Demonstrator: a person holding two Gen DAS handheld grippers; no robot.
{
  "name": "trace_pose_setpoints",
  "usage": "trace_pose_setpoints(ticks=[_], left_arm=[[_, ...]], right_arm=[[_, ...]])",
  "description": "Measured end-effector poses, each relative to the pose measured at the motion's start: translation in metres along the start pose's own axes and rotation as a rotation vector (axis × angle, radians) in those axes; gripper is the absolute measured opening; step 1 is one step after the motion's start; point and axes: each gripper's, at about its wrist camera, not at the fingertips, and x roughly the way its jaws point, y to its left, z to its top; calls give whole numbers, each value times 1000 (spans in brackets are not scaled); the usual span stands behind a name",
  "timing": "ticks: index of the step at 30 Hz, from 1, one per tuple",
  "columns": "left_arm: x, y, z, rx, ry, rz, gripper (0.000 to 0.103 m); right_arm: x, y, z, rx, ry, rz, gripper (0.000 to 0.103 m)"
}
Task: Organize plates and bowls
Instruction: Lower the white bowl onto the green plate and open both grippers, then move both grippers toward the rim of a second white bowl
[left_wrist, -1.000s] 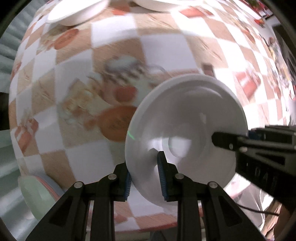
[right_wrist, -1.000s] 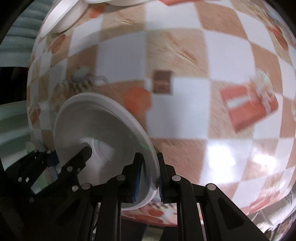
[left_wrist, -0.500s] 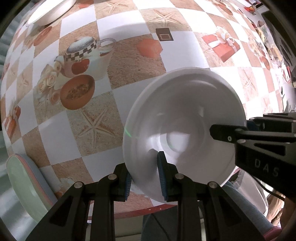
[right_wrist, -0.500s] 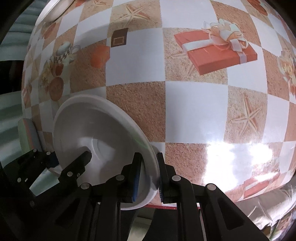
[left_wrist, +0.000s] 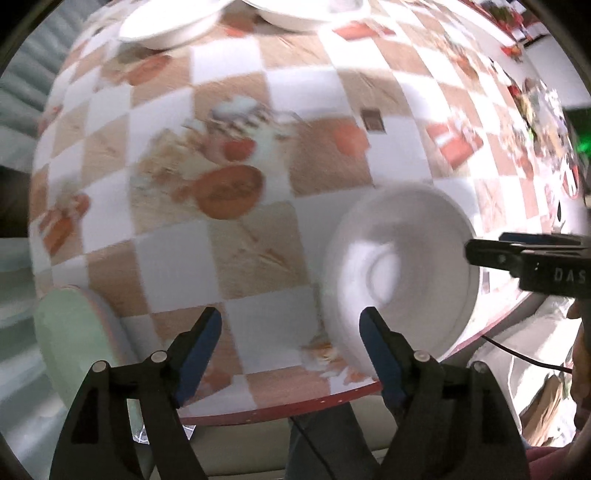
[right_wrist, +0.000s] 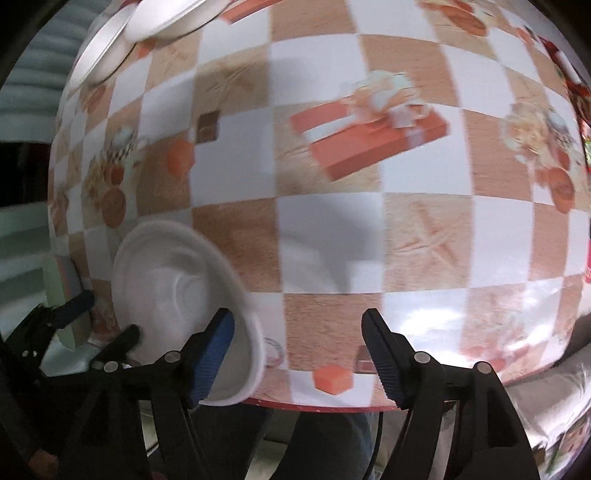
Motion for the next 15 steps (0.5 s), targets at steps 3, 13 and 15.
trace_pose_setpoints(ticks=[3,13,15], left_arm=[[-18,7,7,-42,-14,-6,80],[-60,46,43,-108,-68,-47,80],[-67,50,53,-118,-78,-38,80]], right_arm=[[-14,-7,3,30,-20,-3,73],[-47,-16,25,55,-85,-8,73],[-49,-16,32,50,-94,-11,73]])
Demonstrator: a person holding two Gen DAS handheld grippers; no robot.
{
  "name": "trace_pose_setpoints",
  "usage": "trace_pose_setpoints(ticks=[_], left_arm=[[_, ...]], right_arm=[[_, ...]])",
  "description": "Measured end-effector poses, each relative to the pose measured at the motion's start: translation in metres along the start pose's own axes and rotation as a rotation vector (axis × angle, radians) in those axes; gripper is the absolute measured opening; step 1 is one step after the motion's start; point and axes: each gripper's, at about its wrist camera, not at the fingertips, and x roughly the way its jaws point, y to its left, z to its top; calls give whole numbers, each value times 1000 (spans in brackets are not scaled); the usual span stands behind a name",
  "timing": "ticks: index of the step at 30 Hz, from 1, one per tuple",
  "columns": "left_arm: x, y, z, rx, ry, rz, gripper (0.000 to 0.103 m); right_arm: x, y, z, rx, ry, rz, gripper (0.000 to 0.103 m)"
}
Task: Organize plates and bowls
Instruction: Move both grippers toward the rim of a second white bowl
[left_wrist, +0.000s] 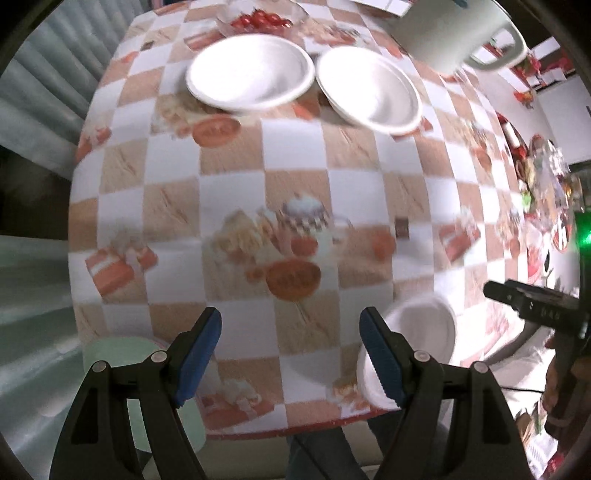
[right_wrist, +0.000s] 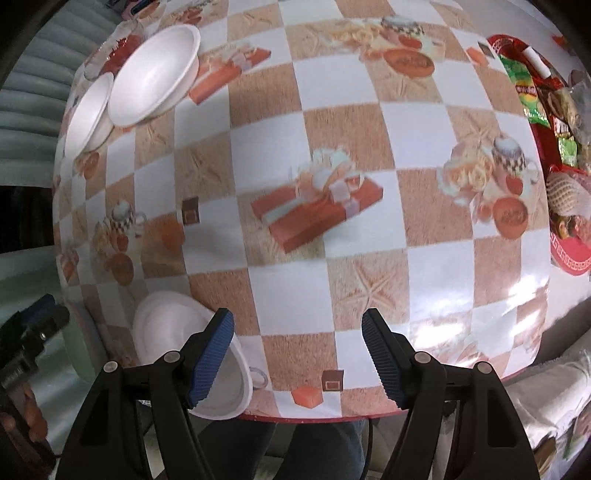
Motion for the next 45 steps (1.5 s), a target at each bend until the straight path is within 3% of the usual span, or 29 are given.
trace_pose_setpoints(ticks=[4,11,18,28,45], left_arm=[[2,-2,21,5,-15,34,80],[18,-22,63,-11,-10,4,80],[39,-26,104,-177,10,-65,80],[62,-20,125,-414,-26,-106,80],[88,-11,158,-402,-64,-50,80]], right_arm=[[-8,5,23,-21,-29,-7,73],[-20,30,69,-80,-82,-26,73],[-19,57,119,-131,-119,-40,73],[-10,73,177,-143,-154,-30,73],[27,94,227,-199,-141,-28,73]])
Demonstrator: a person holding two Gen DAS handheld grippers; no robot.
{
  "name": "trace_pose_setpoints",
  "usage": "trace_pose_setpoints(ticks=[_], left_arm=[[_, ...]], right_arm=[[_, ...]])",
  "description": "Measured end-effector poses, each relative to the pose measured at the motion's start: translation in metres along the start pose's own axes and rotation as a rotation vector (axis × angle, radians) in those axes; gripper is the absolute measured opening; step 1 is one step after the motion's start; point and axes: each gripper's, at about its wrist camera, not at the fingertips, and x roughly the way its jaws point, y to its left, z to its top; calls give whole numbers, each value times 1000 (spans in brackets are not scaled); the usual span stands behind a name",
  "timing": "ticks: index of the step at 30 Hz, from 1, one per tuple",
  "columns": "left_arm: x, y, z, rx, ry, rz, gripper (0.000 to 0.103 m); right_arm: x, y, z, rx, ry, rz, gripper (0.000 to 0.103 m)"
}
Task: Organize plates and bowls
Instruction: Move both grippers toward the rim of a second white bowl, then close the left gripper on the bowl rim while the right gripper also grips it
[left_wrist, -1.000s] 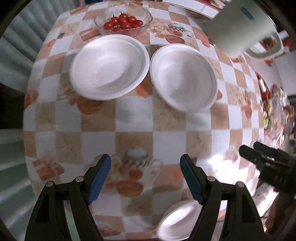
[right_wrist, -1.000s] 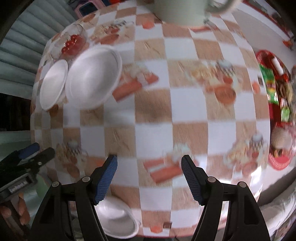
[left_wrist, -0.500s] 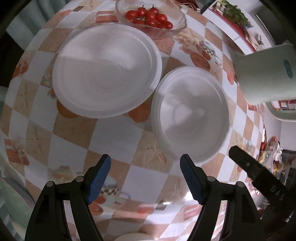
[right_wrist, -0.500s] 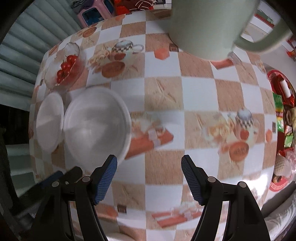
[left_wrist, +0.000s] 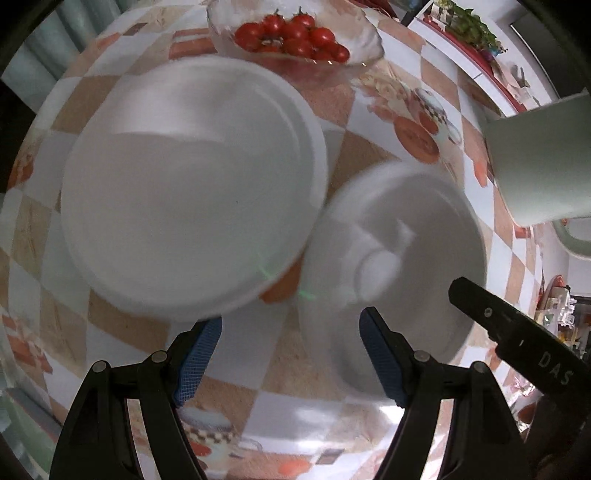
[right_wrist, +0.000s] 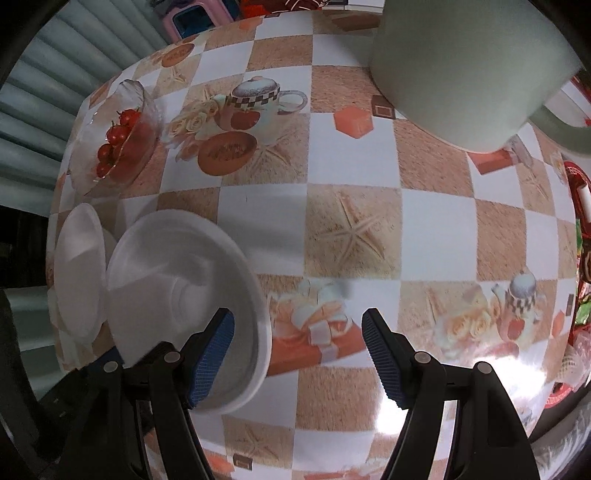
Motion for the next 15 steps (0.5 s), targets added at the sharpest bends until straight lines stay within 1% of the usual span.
trace_pose_setpoints(ticks=[7,8,9,10,11,12,13,14,15], left_arm=[[3,-4,14,33,-31,32,79],[3,-7,15,51,-34,47,74],[2,-8,14,62,-37,53,68],[0,-11,14,78,-41,57,65],[0,-12,14,82,-41,60,60],[-1,-13,13,86,-39,59,52],[-2,-15,13,96,-42,55,45],[-3,-18,12,109,-40,50,32],[-3,-20,12,115,-30,26,21]], right_arm=[[15,7,11,-6,-2,10,71],[17,9,11,-5,-2,11,68],[21,11,12,-2,5,19,59],[24,12,12,-1,15,19,53],[24,13,13,-5,3,17,53],[24,15,12,-8,0,21,52],[25,16,13,-9,1,24,50],[25,18,13,-12,0,23,45],[25,20,14,-14,2,48,36]])
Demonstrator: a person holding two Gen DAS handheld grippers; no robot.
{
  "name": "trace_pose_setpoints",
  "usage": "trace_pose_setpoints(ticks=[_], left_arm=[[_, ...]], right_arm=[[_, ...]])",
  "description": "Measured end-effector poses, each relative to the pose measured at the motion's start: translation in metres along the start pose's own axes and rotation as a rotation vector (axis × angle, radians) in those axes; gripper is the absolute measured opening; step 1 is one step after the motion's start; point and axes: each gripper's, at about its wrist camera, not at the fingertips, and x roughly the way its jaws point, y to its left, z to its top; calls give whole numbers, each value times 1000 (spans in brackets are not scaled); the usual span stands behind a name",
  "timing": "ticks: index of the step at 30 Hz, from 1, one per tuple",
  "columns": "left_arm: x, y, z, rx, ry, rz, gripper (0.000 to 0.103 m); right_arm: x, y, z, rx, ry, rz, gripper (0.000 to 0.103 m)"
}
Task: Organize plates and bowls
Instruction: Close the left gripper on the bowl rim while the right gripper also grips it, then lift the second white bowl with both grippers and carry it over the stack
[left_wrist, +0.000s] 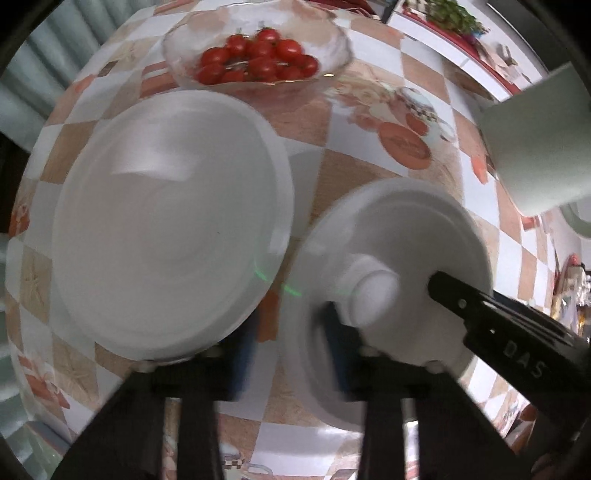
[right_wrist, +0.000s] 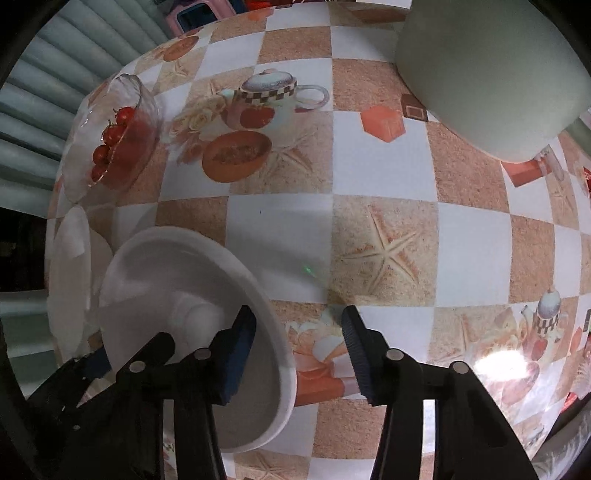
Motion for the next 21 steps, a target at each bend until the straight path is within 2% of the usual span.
trace_pose_setpoints(ticks=[1,2,5,12,14,21], left_arm=[[0,-2,1,0,7,-16,21],[0,-2,2,-2,11,-13,21],[-1,-3,5,-8,7,-24,20],[-5,-15,-13,55,8,-16,20],[-1,-24,-8,75,13,-15,20],[-4,-31,-28,145,26,-9,21]], right_arm=[[2,2,1,0,7,16,25],[3,4,1,-2,18,21,21],[4,6,-1,1,16,17,21],[5,-6,-18,28,28,17,20],[7,-4,-19,29,33,14,20],[7,-11,-52,56,55,21,20]])
